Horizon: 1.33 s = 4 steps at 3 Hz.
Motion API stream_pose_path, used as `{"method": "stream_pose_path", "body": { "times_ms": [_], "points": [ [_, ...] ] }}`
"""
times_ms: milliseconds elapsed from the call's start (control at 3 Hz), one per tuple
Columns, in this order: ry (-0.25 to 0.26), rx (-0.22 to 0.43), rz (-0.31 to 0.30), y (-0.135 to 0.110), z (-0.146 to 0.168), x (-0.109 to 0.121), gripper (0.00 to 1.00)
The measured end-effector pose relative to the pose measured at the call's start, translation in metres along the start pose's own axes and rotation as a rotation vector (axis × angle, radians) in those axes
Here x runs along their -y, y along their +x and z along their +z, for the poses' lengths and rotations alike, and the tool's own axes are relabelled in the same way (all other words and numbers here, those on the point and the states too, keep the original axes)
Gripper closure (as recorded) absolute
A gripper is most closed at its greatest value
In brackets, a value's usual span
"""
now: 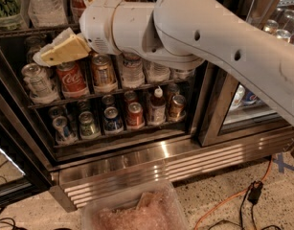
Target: Pick water bottle from top shelf of fridge
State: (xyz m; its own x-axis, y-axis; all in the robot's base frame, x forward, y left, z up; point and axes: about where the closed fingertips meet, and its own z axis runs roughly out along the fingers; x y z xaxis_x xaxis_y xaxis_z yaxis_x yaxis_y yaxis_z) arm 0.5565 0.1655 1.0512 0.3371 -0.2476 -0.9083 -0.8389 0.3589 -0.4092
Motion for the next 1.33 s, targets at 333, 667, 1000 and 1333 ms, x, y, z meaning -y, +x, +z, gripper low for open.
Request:
{"method": "stream_pose_path", "body": {
  "times_ms": [333, 667, 1000, 1333],
  "points": [
    [0.008, 0.021, 0.0, -0.003, 0.006, 0.003, 0.0],
    [-0.002, 0.04, 0.012, -0.002, 0.02, 0.003, 0.0],
    [-0.022, 0.056, 0.048, 0.004, 0.037, -0.003, 0.0],
    [-0.051, 0.067, 0.09, 0.009, 0.053, -0.013, 0.0]
  ]
}}
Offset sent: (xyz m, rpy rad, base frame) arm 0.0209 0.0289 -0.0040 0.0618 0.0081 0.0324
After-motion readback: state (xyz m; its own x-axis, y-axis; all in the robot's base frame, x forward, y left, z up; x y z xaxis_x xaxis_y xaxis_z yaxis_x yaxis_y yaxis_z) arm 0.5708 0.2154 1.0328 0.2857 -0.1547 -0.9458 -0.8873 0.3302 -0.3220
